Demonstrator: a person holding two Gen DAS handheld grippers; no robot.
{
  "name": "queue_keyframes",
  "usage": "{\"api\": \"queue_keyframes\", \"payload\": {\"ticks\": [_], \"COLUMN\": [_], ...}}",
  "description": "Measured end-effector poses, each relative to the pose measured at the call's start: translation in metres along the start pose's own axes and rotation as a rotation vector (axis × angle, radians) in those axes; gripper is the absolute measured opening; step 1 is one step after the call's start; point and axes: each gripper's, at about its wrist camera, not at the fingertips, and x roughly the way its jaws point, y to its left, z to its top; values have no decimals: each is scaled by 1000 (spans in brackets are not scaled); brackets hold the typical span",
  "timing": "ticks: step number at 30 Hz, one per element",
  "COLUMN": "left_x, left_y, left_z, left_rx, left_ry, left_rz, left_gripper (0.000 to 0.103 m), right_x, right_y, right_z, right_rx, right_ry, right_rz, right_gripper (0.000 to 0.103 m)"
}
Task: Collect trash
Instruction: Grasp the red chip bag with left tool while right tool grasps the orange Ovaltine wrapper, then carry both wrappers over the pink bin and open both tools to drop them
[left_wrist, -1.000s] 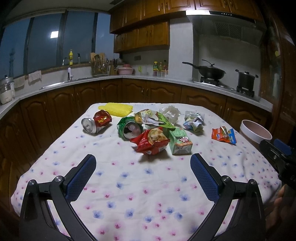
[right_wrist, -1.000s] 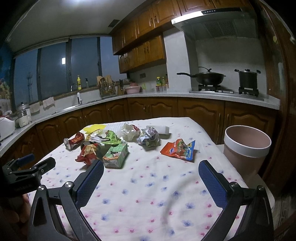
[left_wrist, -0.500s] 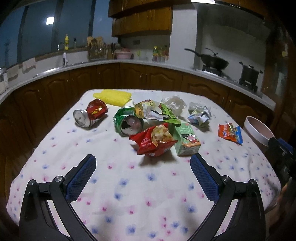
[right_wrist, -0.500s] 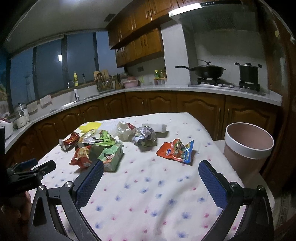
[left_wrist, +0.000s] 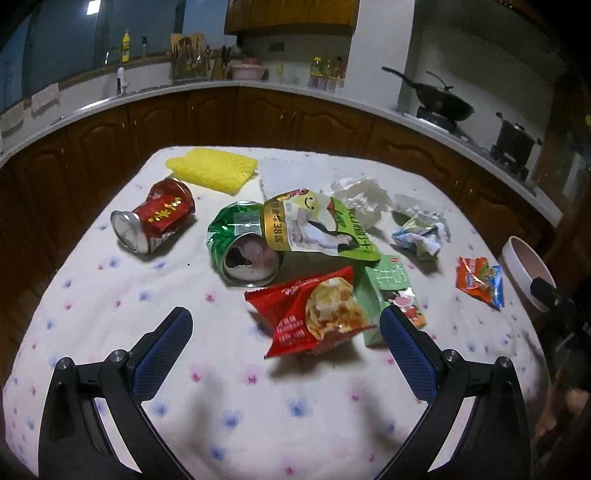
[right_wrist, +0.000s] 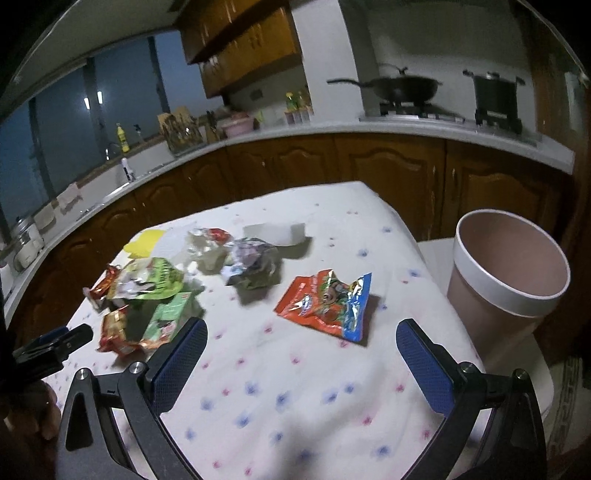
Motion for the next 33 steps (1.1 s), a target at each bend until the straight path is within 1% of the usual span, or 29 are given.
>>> {"api": "queue_keyframes", "payload": {"ticks": [3,6,8,9,11,12,13,14,15,16,17,18,19,23,27,31,33], "left_x": [14,26,32,35,41,44,46,47,46,45,43,41,39,27,8,-10,-17], "left_y": [1,0,-1,-2,-3,-5,-5,-5,-5,-4,-4,-3,-1,4,2,-6,-15], "left_z": [4,7,8,9,8,7,7,6,5,5,4,4,4,3,6,14,20], "left_rx": [-12,-4,-4,-4,5,8,7,6,10,15,17,16,11,-2,-3,2,20], "left_ry": [33,53,68,78,101,114,127,129,125,122,118,118,118,101,60,24,3], "left_rz": [-12,-6,-14,-24,-32,-48,-70,-75,-80,-84,-87,-94,-103,-125,-140,-181,-203], "left_gripper": [101,93,81,78,58,53,46,45,44,41,36,36,34,28,27,27,27], "right_x": [17,34,45,49,59,63,69,74,80,85,88,90,88,74,61,41,31], "right_y": [-9,-17,-21,-24,-28,-30,-32,-33,-34,-35,-37,-37,-37,-30,-29,-26,-27], "right_z": [8,15,17,19,19,19,19,18,17,16,14,12,11,10,13,16,17], "right_rx": [18,46,48,50,52,53,55,56,54,58,68,73,71,40,45,42,44], "right_ry": [40,82,106,113,137,149,165,176,196,213,227,234,222,176,138,95,77], "right_rz": [-2,9,0,-3,-14,-17,-17,-17,-21,-13,1,7,12,23,53,66,72], "right_gripper": [102,102,101,101,96,95,90,81,75,57,36,30,30,17,16,16,16]}}
